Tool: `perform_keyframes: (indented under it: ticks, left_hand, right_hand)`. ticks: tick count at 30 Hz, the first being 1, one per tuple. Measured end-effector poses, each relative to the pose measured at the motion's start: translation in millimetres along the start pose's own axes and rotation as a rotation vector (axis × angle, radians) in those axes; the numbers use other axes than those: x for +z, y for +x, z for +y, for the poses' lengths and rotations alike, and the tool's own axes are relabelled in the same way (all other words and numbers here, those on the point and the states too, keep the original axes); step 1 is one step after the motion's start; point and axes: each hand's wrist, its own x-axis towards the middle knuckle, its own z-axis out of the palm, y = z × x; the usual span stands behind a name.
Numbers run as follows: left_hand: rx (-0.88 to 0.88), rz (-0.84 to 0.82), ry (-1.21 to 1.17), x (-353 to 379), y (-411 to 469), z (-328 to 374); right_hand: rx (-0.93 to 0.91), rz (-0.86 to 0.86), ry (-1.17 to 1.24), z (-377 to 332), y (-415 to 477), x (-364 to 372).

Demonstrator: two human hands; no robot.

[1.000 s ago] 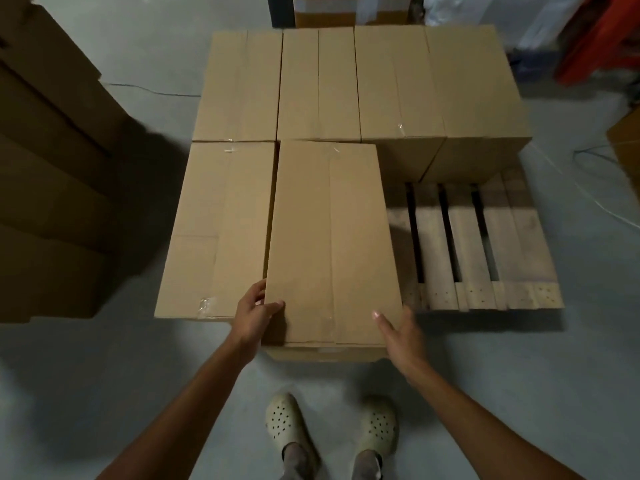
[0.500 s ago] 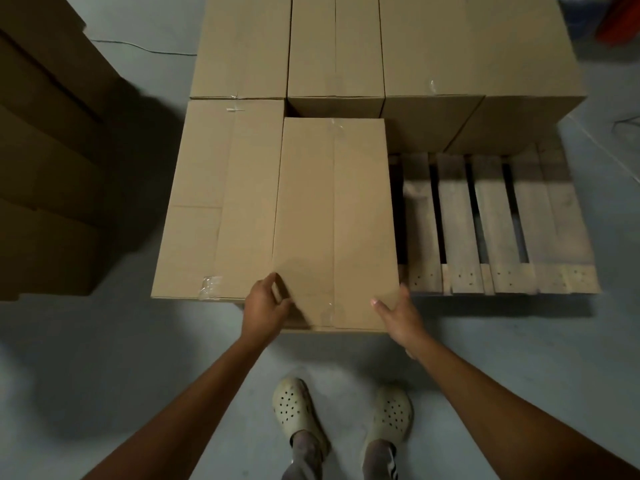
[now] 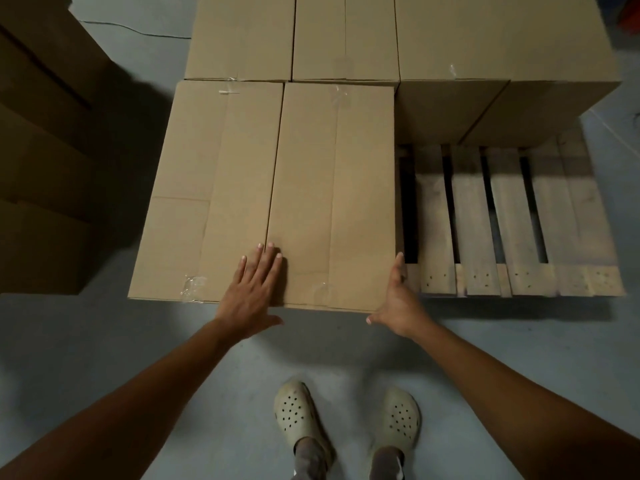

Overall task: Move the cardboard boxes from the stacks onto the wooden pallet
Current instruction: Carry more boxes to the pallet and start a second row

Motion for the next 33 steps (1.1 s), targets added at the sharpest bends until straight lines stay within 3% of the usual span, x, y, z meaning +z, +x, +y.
perform_keyframes:
  ticks: [5, 12, 17, 28, 33]
  left_hand:
    - [-0.071, 0.026, -0.044, 7.6, 10.4, -0.8]
    - [-0.005, -0.011, -0.141, 6.0, 8.9, -9.9]
    - [0.047, -0.024, -0.045, 0.0, 4.5, -29.0]
    - [0.039, -0.007, -0.205, -3.8, 18.0, -9.1]
    - [0.064, 0.024, -0.195, 3.1, 18.2, -14.5]
  right_hand:
    - [-0.043, 0.103, -0.145, 6.0, 3.9, 6.4]
    - [-0.011, 0.17, -0.228, 1.3, 0.5, 9.4]
    - [0.012, 0.238, -0.252, 2.4, 0.5, 3.8]
    - [0.064, 0.202, -0.325, -1.0, 3.9, 2.0]
    - [0.017, 0.224, -0.565, -22.1, 1.3, 7.6]
